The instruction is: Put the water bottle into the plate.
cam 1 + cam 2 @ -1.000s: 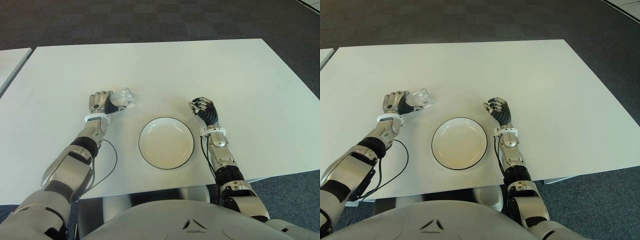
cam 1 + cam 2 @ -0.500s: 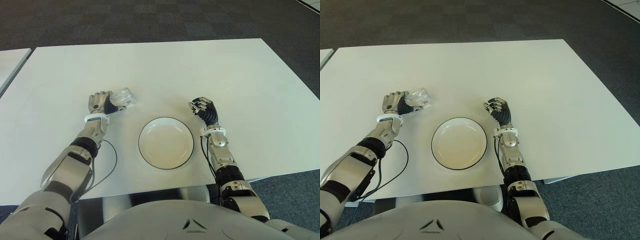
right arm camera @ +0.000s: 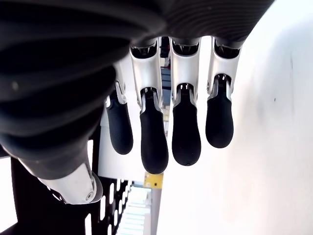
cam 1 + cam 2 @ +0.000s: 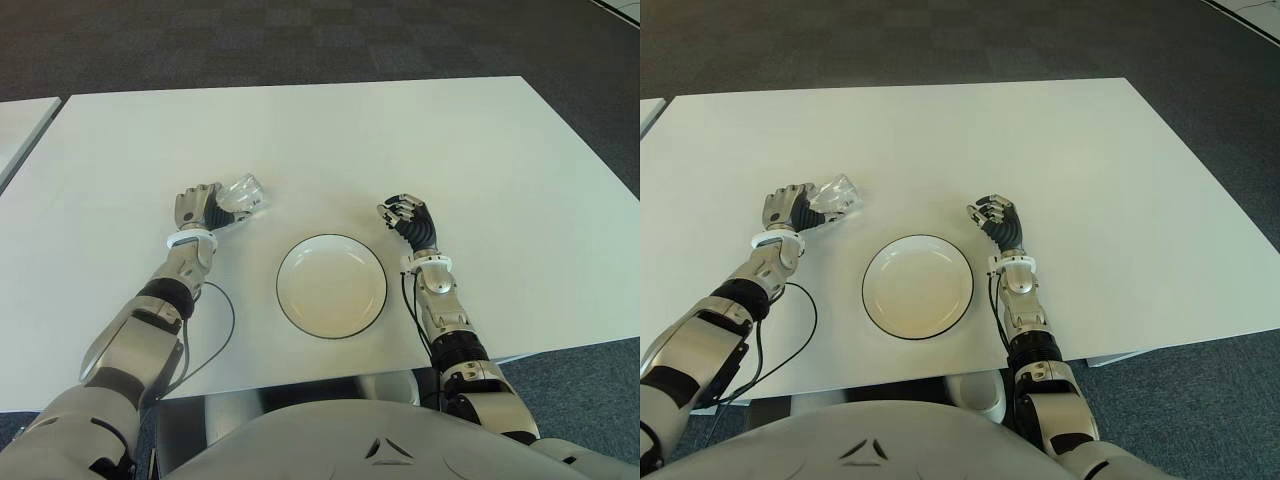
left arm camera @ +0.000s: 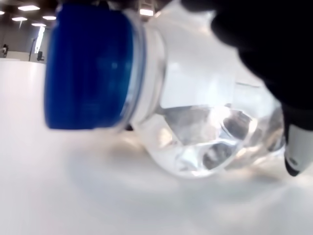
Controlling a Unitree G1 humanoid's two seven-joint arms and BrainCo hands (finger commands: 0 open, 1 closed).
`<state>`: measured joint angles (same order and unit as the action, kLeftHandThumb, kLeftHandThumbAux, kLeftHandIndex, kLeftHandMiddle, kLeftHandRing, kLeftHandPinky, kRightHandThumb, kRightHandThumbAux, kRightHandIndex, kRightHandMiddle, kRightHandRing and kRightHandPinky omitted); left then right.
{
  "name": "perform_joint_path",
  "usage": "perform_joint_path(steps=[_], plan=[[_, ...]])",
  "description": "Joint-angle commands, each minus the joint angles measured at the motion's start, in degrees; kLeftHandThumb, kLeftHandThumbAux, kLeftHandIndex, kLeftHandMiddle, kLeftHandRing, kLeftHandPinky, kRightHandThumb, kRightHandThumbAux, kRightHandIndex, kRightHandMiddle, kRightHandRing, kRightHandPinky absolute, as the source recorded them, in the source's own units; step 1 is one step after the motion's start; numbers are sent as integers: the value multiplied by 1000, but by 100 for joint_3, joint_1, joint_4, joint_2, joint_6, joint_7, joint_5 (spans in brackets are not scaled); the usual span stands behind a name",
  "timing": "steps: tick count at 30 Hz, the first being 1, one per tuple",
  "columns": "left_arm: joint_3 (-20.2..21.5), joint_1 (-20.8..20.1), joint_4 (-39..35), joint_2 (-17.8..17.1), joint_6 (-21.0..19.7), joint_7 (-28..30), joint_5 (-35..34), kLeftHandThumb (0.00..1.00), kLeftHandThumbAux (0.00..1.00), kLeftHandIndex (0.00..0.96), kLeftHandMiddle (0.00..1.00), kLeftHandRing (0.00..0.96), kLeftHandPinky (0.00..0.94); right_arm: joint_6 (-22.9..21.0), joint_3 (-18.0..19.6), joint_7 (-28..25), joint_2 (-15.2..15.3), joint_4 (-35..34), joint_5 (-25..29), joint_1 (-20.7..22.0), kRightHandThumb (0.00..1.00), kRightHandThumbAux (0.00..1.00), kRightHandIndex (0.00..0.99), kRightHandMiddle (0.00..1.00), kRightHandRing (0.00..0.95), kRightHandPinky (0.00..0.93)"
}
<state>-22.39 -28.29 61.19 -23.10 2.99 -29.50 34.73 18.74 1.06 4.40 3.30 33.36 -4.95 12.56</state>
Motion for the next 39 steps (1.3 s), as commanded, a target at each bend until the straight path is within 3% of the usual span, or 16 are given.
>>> perform_joint_path(steps=[1, 11, 21, 24, 39], plan=[[5, 385, 51, 72, 4, 335, -103, 850, 668, 399, 544, 856, 826, -38, 7, -17, -9, 42, 24, -32, 710, 728, 435, 631, 648, 642], [316, 590, -642, -168, 259, 401, -313, 850, 668, 397, 538, 848, 808, -62, 20, -27, -21, 24, 44, -35, 710, 727, 435, 625, 645, 654], [839, 1344, -3113, -374, -148, 1041, -504, 852, 668, 397, 539, 855, 811, -16, 4, -39, 6, 34, 20, -29, 710, 727, 435, 623, 643, 644], [992, 1622, -3845, -352, -39, 1091, -581, 852, 669, 396, 538, 856, 803, -32, -4, -56, 8, 27, 23, -28, 710, 727, 435, 623, 643, 644], [1283, 2481, -6268, -125, 6, 1361, -451, 851, 670, 394, 533, 860, 810, -86, 1, -54, 3, 2, 16, -27, 710, 728, 435, 629, 643, 619]])
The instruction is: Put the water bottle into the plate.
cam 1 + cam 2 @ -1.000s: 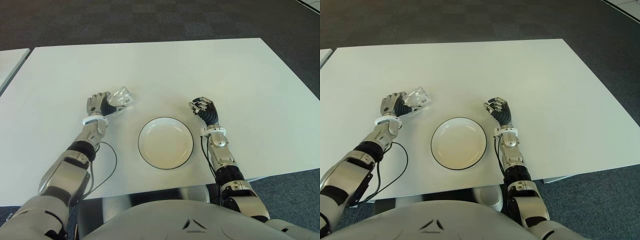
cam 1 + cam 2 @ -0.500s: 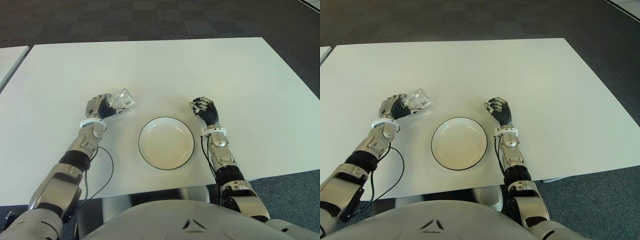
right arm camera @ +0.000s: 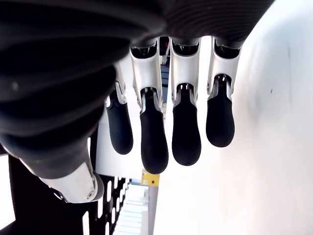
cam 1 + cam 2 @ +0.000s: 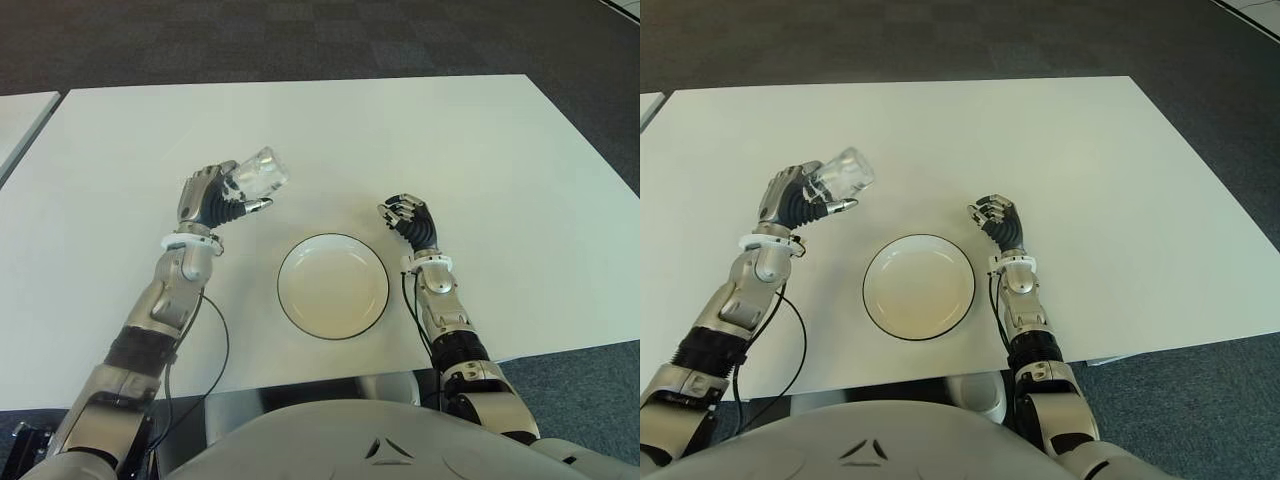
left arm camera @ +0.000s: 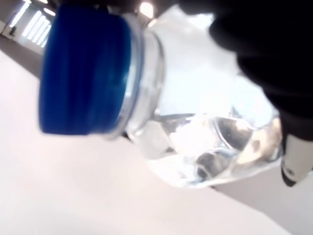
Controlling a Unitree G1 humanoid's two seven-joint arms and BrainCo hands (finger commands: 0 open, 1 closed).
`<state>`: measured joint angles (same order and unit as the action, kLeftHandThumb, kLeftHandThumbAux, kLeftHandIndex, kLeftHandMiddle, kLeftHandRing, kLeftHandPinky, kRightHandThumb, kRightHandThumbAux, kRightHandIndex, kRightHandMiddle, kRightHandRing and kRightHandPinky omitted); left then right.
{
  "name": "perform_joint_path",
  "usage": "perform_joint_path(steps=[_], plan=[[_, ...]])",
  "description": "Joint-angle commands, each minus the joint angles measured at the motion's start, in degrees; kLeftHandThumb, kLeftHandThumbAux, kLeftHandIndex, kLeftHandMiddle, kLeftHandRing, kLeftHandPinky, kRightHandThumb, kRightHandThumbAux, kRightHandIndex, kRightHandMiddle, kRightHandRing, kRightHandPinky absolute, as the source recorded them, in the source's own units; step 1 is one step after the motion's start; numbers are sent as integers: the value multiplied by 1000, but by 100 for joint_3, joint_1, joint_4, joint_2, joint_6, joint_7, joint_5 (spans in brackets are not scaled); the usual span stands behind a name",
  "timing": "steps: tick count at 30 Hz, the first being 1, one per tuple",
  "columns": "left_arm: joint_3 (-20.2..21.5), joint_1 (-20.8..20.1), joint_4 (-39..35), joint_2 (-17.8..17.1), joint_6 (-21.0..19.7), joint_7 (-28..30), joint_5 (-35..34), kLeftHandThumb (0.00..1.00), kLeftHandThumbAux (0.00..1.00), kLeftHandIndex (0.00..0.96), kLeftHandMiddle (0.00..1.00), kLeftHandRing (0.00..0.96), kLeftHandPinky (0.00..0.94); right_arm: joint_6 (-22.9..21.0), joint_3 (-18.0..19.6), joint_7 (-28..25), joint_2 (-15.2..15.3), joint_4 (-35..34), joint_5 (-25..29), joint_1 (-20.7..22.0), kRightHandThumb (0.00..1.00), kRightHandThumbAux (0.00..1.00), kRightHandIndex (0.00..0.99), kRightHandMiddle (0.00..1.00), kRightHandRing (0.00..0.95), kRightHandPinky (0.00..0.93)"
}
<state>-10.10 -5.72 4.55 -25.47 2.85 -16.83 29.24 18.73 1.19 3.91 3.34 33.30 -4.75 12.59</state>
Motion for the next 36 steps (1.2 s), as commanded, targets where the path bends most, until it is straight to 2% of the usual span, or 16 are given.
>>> perform_joint_path(steps=[1, 11, 19, 22, 28, 36], plan=[[59, 253, -694, 129, 37, 95, 127, 851, 670, 395, 533, 863, 813, -86, -16, -1, 1, 4, -13, -31, 710, 728, 435, 631, 643, 614], [-75, 420, -1283, 307, 460, 101, 405, 852, 669, 398, 537, 873, 832, -130, -47, 21, 19, -29, -82, -38, 710, 727, 436, 642, 646, 597], [-414, 651, -1745, 316, 851, 446, 646, 853, 667, 402, 542, 877, 845, -79, -46, 8, 24, 23, -74, -27, 710, 728, 436, 643, 646, 602], [-583, 721, -1948, 288, 858, 784, 751, 854, 667, 402, 543, 877, 849, -94, -55, 27, 18, -1, -91, -37, 710, 728, 436, 641, 644, 601], [-809, 610, -2026, 127, 1008, 1447, 859, 853, 667, 402, 543, 873, 844, -135, -65, 46, 10, 1, -108, -36, 709, 728, 435, 640, 641, 592], [-1383, 770, -1850, 361, 929, 1903, 1184, 853, 666, 402, 546, 872, 853, -14, -63, 10, 4, 47, -70, -32, 710, 728, 435, 644, 644, 589]])
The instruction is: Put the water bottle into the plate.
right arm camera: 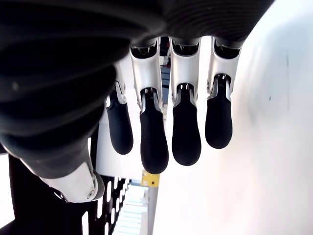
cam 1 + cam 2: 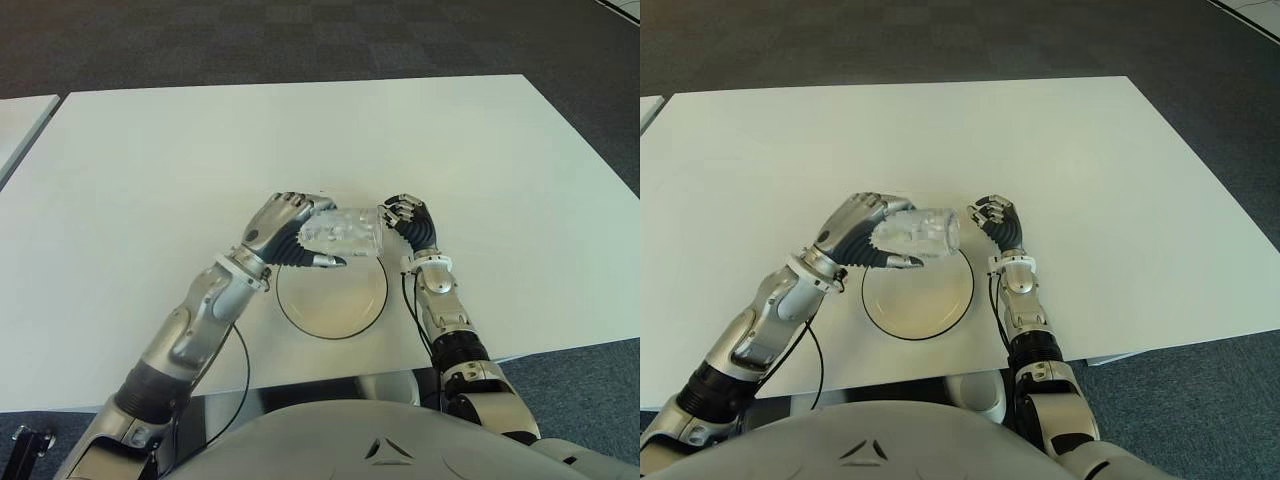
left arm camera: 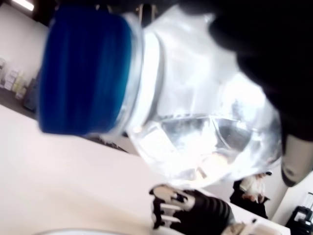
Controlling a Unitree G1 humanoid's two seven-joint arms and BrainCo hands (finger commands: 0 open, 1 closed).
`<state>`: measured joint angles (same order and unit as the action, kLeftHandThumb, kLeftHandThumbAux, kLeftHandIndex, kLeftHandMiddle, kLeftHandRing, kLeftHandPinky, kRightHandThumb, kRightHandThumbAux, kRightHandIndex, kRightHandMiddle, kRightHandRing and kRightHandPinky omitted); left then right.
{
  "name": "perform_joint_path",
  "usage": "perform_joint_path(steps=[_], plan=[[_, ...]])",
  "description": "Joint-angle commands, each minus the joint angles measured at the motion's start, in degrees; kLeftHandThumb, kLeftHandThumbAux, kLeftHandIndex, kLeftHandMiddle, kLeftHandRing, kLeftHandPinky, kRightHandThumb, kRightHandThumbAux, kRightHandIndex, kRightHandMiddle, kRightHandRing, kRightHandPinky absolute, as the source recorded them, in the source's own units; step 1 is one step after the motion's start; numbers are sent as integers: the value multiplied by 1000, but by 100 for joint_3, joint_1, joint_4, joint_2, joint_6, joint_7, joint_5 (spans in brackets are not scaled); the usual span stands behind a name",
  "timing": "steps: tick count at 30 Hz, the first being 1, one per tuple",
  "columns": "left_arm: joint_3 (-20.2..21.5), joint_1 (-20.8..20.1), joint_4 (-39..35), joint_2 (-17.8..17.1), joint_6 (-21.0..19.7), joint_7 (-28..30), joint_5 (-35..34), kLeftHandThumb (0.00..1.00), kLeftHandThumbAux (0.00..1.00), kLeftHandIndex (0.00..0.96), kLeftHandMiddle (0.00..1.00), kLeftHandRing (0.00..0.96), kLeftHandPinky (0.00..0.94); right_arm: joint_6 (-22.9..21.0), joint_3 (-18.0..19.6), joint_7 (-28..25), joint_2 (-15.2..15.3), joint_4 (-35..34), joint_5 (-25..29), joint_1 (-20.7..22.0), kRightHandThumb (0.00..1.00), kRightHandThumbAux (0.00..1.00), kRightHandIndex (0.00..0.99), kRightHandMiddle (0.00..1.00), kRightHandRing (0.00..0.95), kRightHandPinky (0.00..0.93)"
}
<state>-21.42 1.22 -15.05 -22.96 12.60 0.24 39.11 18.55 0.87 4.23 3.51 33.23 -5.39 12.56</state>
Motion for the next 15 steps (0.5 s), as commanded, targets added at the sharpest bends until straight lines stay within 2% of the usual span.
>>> perform_joint_path(steps=[1, 10, 15], plan=[[-263, 89, 114, 114, -60, 221, 214, 853, 666, 402, 547, 872, 855, 9, -34, -20, -19, 52, -7, -32, 710, 728, 435, 643, 644, 592], [-545, -127, 800, 57, 93, 245, 625, 853, 667, 401, 548, 868, 865, 14, -14, -43, -39, 28, 39, -38, 710, 728, 435, 635, 645, 616], [-681, -240, 1215, 95, 224, -133, 1050, 853, 667, 401, 549, 868, 874, -65, -30, -8, -45, -14, 2, -46, 710, 728, 435, 635, 643, 606]])
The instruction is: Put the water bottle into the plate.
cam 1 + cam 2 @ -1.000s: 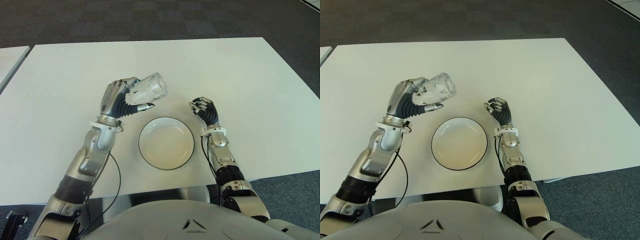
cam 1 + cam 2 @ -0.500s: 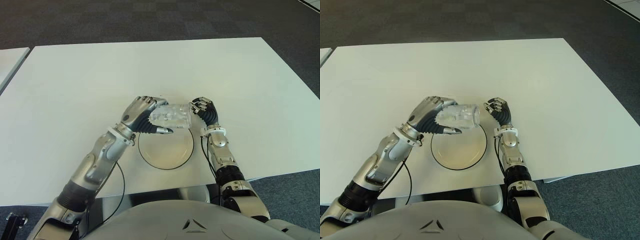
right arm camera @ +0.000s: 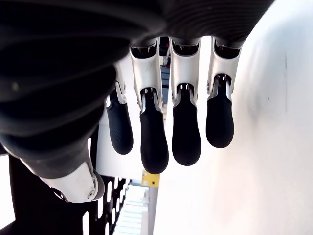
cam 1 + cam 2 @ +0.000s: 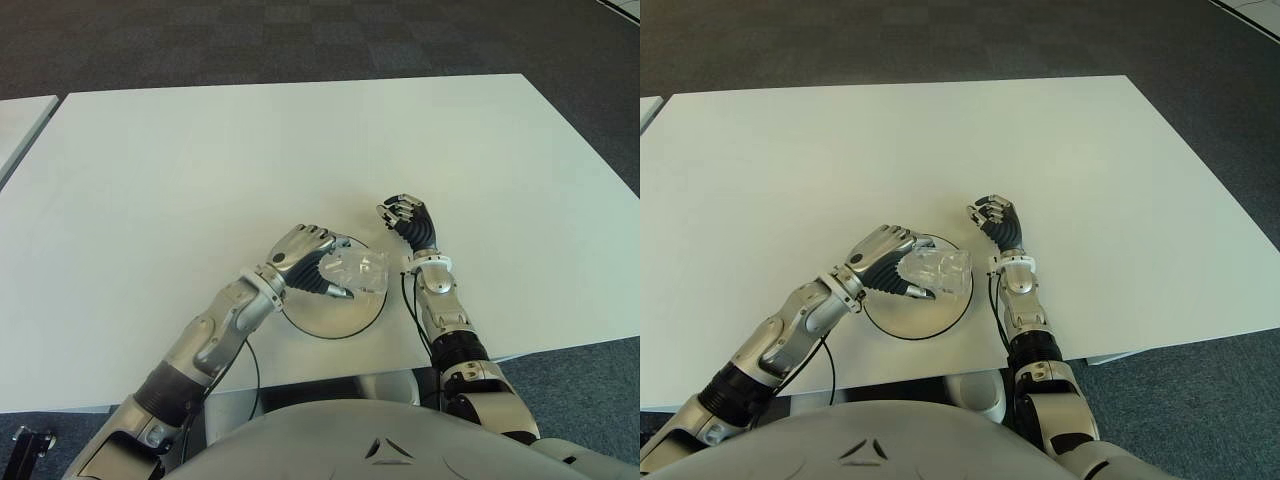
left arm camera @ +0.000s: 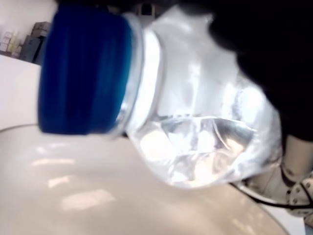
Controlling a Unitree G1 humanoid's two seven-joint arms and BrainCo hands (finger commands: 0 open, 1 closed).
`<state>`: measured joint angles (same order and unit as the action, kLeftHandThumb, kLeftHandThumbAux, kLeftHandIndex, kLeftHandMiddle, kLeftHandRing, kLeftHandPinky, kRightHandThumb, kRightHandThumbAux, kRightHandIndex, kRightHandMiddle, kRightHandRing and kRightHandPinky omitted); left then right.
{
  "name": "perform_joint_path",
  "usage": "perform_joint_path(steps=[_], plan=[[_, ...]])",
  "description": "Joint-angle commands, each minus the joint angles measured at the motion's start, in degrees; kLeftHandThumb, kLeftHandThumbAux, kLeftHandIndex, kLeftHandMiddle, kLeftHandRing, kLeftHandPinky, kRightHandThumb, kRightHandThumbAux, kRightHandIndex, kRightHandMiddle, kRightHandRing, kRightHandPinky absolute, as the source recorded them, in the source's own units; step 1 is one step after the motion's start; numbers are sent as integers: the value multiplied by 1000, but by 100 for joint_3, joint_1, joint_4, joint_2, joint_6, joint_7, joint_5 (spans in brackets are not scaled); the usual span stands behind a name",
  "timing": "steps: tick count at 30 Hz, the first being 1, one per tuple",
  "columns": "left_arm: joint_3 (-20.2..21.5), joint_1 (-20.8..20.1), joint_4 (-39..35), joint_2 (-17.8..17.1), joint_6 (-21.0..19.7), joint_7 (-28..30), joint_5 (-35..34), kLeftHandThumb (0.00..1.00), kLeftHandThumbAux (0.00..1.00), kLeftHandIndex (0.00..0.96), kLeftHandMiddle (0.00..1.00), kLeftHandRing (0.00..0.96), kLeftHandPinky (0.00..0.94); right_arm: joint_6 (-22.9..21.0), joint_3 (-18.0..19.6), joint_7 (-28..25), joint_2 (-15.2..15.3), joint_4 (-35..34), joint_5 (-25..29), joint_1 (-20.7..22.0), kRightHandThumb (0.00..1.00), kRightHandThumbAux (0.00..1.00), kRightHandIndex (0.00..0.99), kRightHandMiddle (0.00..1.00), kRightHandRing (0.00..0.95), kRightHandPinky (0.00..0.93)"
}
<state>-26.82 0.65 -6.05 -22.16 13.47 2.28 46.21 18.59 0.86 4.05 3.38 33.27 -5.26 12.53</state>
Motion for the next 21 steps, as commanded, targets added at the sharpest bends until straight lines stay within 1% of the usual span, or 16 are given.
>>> perform_joint_path(steps=[1, 5, 12, 16, 18, 21], plan=[[-170, -199, 386, 28, 136, -405, 428, 853, 667, 401, 549, 868, 874, -86, -30, 12, -32, -28, -13, -45, 710, 728, 435, 635, 642, 601], [-253, -240, 588, 60, 110, -681, 730, 853, 667, 401, 549, 867, 874, -102, -30, -6, -31, -23, -2, -41, 710, 728, 435, 638, 644, 603], [-352, -327, 963, 102, 79, -1370, 1176, 852, 667, 400, 548, 863, 867, -36, -21, -52, -21, 30, 26, -24, 710, 728, 435, 640, 647, 615], [-382, -383, 1164, 117, 90, -1639, 1260, 852, 666, 404, 553, 845, 831, 4, -3, -92, -18, 55, 55, -13, 710, 728, 435, 640, 647, 611], [-390, -404, 1260, 122, 111, -1748, 1265, 852, 665, 408, 574, 808, 785, 20, 8, -106, -21, 64, 68, -9, 710, 728, 435, 638, 646, 614], [-399, -423, 1332, 125, 130, -1830, 1258, 850, 665, 407, 587, 768, 746, 26, 18, -115, -25, 68, 73, -7, 710, 728, 435, 636, 644, 612]])
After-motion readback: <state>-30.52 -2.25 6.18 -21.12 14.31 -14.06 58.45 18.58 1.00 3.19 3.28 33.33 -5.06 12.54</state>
